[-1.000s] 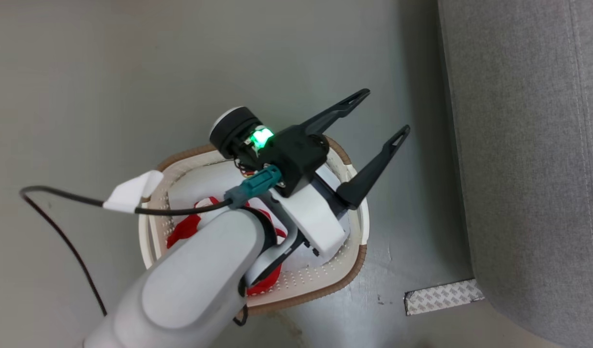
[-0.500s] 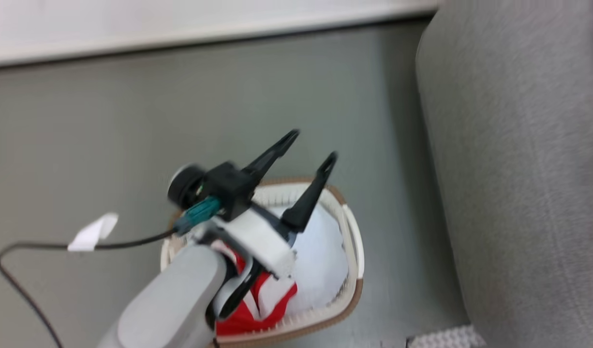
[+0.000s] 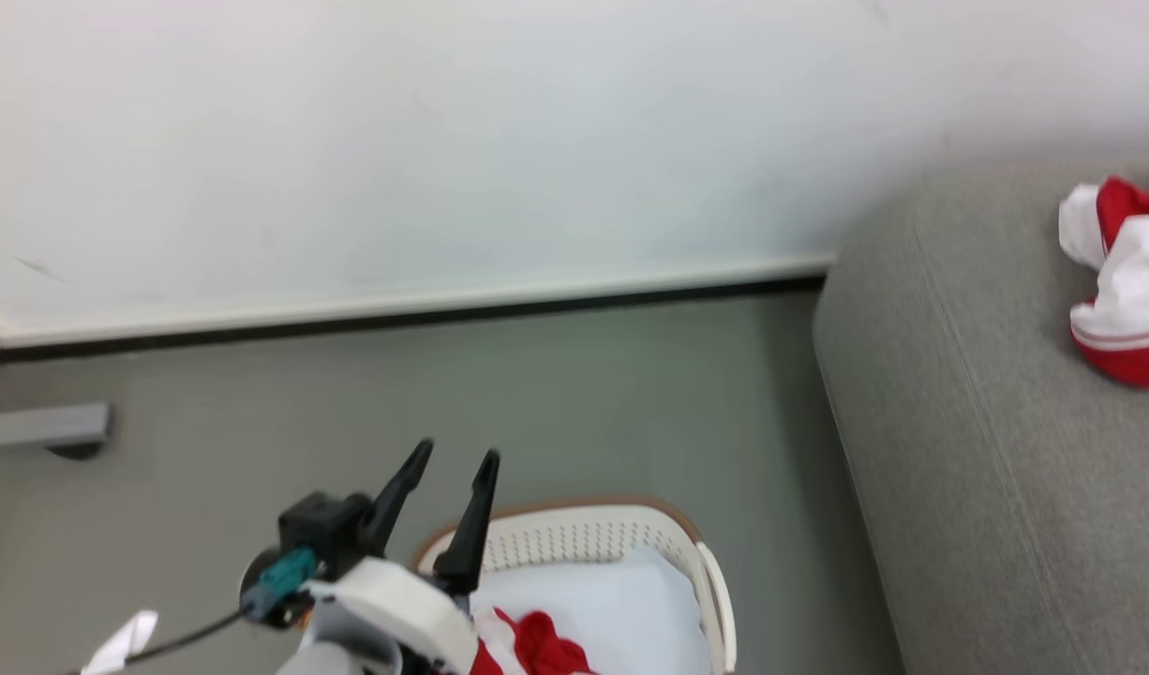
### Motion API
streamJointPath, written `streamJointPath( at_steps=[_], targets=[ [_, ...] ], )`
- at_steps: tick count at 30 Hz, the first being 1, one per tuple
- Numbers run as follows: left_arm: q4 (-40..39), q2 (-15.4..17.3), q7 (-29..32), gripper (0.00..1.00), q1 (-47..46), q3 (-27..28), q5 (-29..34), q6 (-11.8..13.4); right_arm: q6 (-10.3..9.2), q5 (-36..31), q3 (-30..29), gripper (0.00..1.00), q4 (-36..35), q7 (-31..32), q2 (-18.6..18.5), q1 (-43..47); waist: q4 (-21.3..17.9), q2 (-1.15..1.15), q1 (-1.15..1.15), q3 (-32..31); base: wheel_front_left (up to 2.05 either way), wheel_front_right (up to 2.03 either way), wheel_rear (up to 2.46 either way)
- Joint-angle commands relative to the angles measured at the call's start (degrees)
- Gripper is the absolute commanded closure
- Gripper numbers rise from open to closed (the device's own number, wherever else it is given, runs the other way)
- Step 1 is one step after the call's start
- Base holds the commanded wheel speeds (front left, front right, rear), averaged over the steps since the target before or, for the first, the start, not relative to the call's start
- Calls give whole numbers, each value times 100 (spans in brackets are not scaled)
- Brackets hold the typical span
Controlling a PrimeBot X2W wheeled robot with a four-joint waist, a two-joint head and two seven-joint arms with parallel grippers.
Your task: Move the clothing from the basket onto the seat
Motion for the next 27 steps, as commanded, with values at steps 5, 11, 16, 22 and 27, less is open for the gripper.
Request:
streamJointPath(
  at_steps=[5,11,16,22,27],
  targets=[
    [254,-32,-148,0,673,253,-38,194,-12,-192,171,0,-684,-18,508,979,586,0,3,-921,0,0,0],
    [176,-159,-164,0,1192,710,265,308,-13,-297,272,0,-877,-18,1022,1660,826,0,3,-1157,0,0,0],
    [58,-305,-166,0,1674,1080,662,262,-13,-482,398,0,-665,-18,1407,1968,859,0,3,-1329,0,0,0],
    [-32,-532,-167,0,2107,1385,1087,142,-13,-614,560,0,-283,-19,1684,1959,795,0,3,-1413,0,0,0],
    [-3,-745,-167,0,2228,1596,1358,-1,-13,-623,648,0,-133,-18,1731,1883,768,0,3,-1437,0,0,0]
  ],
)
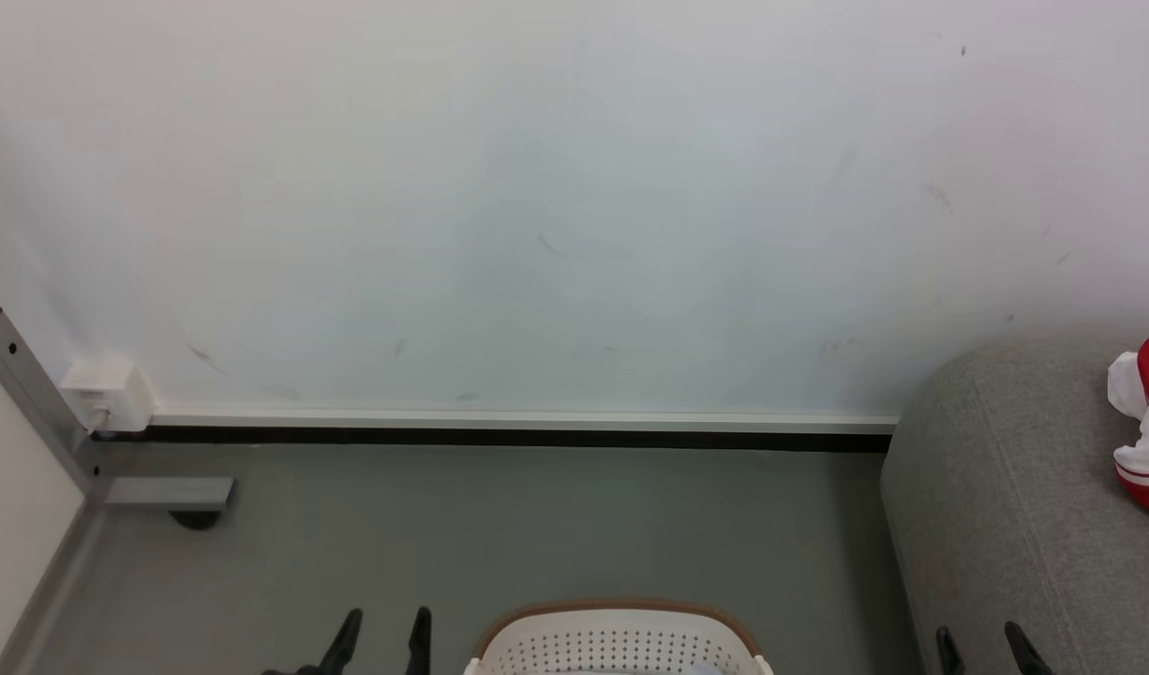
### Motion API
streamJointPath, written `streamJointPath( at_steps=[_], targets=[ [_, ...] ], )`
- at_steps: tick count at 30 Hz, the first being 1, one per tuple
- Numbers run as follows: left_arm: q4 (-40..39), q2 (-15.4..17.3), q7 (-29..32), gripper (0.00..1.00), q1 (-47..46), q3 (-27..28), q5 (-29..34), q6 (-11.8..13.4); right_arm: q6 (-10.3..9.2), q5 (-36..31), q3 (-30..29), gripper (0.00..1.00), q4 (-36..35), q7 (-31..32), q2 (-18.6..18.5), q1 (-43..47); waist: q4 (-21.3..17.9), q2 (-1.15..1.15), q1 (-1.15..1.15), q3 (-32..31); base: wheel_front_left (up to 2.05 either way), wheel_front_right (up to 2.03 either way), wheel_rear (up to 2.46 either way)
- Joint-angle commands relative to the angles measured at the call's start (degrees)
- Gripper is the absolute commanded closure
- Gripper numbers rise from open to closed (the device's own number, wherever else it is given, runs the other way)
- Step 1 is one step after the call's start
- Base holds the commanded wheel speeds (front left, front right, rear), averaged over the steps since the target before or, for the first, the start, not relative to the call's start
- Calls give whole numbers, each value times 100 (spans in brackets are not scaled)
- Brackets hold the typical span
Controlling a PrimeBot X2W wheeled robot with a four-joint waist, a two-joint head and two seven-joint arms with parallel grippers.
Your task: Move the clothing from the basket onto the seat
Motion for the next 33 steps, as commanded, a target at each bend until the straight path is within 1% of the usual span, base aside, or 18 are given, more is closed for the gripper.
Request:
streamJointPath(
  at_steps=[1,6,21,27,31,33],
  targets=[
    [11,-65,-12,0,93,82,154,-57,-14,26,16,0,33,-18,-12,-44,-11,0,1,-5,0,0,0],
    [36,-212,-12,0,117,263,316,-212,-14,63,57,0,58,-18,-53,-90,-37,0,1,23,0,0,0],
    [152,-431,-13,0,66,598,663,-526,-14,91,147,0,24,-18,-78,-232,-97,0,1,110,0,0,0],
    [141,-490,-12,0,-159,567,778,-673,-14,113,75,0,-121,-18,-100,-396,-314,0,1,268,0,0,0],
    [325,-509,-5,0,-437,362,876,-783,-14,102,64,0,-260,-18,-128,-514,-570,0,1,458,0,0,0],
    [509,-515,142,0,-626,165,943,-862,-14,109,58,0,-350,-17,-138,-600,-718,0,1,595,0,0,0]
  ],
)
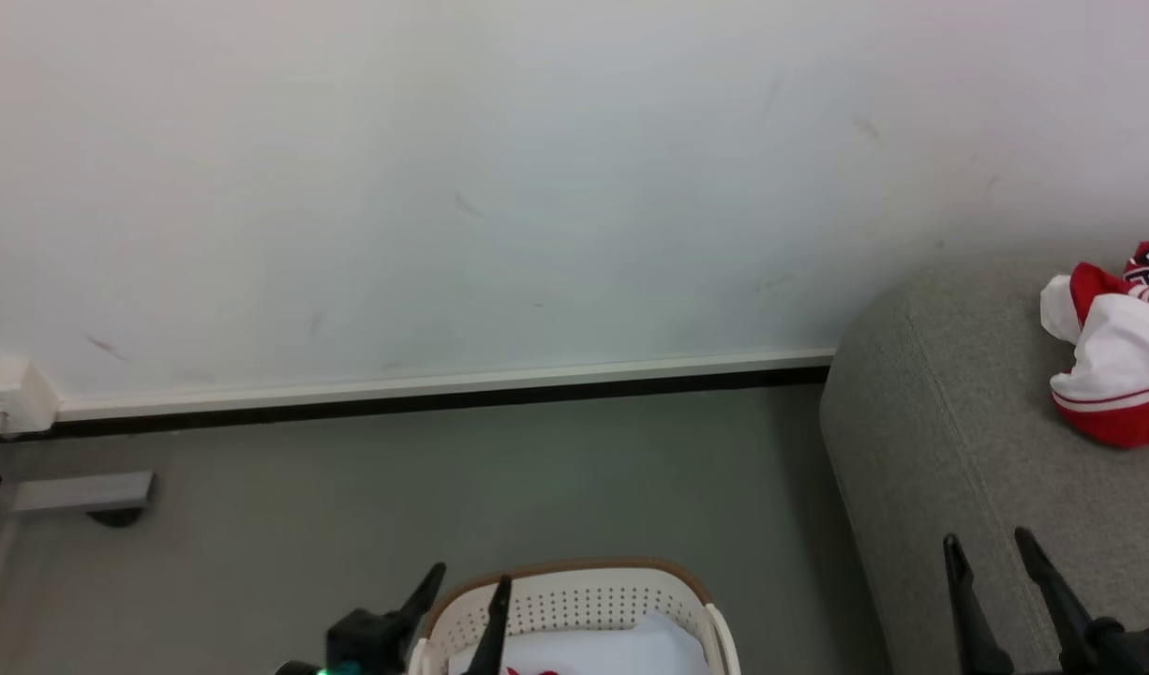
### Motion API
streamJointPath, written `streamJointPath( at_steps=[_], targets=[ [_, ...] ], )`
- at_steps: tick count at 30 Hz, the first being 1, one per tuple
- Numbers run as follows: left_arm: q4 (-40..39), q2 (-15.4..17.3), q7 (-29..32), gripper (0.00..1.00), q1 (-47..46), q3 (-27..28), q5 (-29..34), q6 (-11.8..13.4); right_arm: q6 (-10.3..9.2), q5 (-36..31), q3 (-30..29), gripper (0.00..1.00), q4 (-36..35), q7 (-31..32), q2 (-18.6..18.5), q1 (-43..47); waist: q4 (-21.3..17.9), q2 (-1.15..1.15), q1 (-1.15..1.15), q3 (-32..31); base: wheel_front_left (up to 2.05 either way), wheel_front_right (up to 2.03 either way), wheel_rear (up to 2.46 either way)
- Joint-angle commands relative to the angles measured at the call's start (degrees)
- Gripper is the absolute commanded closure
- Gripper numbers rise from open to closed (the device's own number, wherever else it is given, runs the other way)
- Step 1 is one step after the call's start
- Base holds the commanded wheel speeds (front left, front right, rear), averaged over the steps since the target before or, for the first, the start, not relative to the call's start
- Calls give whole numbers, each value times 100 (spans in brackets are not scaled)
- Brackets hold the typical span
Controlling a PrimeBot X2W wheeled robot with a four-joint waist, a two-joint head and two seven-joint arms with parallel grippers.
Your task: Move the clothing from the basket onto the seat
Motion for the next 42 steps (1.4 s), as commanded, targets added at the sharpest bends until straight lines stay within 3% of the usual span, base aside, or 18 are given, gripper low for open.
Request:
streamJointPath(
  at_steps=[1,9,20,26,33,42],
  targets=[
    [127,5,167,0,-166,-110,102,-40,-14,59,-12,0,-102,-19,-38,-146,-250,0,0,304,0,0,0],
    [1097,118,1521,0,-1277,-566,441,-171,-14,161,-79,0,-600,-19,174,-705,-960,0,0,1470,0,0,0],
    [2328,330,3217,0,-2458,-824,925,141,-14,610,45,0,-1081,-19,406,-1282,-1581,0,0,2886,0,0,0],
    [2814,470,3665,0,-2963,-772,1095,572,-14,1084,262,0,-1311,-19,406,-1631,-1808,0,0,3615,0,0,0],
    [3244,657,3961,0,-3294,-739,1224,1015,-14,1309,443,0,-1316,-19,406,-1810,-1900,0,0,4029,0,0,0],
    [3437,876,4359,0,-3583,-619,1097,1175,-14,1446,590,0,-1398,-19,406,-2024,-1995,0,0,4442,0,0,0]
  ],
)
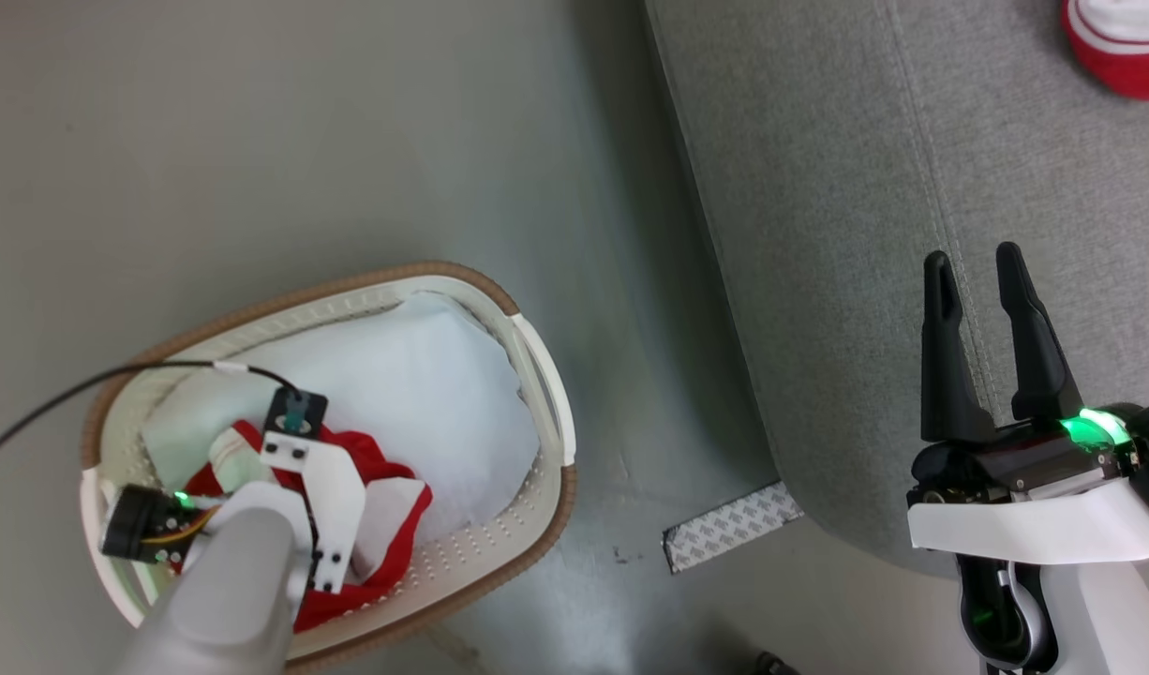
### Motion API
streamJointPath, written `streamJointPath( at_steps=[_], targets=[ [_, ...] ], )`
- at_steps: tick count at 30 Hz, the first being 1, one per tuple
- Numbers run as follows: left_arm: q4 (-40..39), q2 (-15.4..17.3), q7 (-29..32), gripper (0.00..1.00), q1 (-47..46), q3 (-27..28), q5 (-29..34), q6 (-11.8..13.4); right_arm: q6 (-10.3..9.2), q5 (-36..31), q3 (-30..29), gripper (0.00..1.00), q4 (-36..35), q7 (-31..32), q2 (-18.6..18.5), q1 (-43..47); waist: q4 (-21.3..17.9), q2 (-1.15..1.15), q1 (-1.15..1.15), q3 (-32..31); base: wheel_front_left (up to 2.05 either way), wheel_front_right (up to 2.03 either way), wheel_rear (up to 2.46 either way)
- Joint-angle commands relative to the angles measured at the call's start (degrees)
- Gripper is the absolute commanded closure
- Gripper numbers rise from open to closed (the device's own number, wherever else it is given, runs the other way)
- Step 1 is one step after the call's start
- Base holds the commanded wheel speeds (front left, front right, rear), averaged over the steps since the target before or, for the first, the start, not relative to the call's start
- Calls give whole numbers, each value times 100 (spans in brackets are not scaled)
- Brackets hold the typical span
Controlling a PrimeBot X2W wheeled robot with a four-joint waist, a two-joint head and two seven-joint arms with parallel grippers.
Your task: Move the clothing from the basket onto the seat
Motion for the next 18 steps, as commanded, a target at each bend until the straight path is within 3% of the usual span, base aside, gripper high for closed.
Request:
streamJointPath(
  at_steps=[1,18],
  targets=[
    [-10,64,38,0,-105,32,-45,38,-14,48,38,0,-38,-18,12,-101,-53,0,-1,148,0,0,0],
    [-228,227,77,0,-431,-68,-100,34,-15,64,307,0,-125,-18,12,-301,-205,0,-1,860,0,0,0]
  ],
)
